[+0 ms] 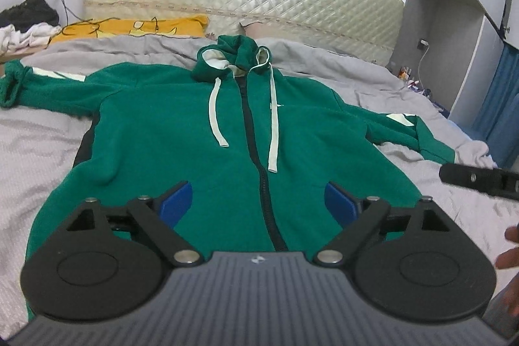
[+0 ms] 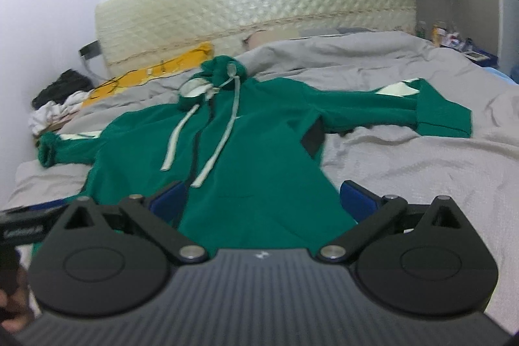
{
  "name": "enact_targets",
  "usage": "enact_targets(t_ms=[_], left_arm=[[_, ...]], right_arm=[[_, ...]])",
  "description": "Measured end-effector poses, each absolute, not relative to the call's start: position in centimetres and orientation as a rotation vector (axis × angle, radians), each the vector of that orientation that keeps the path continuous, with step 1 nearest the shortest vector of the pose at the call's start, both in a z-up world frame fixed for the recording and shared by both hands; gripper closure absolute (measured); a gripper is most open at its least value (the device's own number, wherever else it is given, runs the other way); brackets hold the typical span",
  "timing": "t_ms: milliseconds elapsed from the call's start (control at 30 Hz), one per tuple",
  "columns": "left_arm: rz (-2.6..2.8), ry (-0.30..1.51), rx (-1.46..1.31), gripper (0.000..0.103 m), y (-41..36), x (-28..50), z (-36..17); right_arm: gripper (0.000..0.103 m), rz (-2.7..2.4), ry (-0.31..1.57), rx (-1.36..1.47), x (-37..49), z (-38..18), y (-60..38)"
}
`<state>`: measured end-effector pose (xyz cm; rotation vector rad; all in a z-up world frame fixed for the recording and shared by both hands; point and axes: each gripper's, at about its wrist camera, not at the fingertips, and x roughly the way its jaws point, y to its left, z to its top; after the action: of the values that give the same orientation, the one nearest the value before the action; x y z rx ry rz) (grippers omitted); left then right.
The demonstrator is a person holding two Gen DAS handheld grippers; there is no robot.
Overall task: Fold large clothes
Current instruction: 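Shake and lay the hoodie flat with both grippers, then open them, then grasp the sleeve cuff nearest the right gripper with the right gripper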
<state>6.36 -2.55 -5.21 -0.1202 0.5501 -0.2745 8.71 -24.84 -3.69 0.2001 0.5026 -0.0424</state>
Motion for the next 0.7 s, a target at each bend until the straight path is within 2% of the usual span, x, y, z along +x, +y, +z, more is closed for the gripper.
enact_targets(t_ms=[233,400,533,633,700], left_arm=[[-0.283,0.568,-0.100,0.007,-3.3,6.7,-5.9],[-0.267,0.597,-0.116,0.007,-3.4,7.4,-6.8],[-0.243,0.612,-0.132,0.007,-3.4,8.0,-7.4],[-0.220,0.630,-0.153,0.007,-3.3,8.8,-7.9],[-0.215,0.646,-0.175,0.007,-3.3,9.4,-8.3]], right_arm=[[0.000,-0.098,0.502,0.237,11.0,-2.8,-28.7],[0.000,-0.073,0.533,0.339,13.6,-1.9,-34.5],[0.000,-0.043,0.509,0.303,16.8,-2.3,-39.6],[0.010,-0.074,0.549,0.360,20.0,-5.1,-44.6],[0.025,-0.100,0.577,0.364,21.8,-7.1,-46.8]])
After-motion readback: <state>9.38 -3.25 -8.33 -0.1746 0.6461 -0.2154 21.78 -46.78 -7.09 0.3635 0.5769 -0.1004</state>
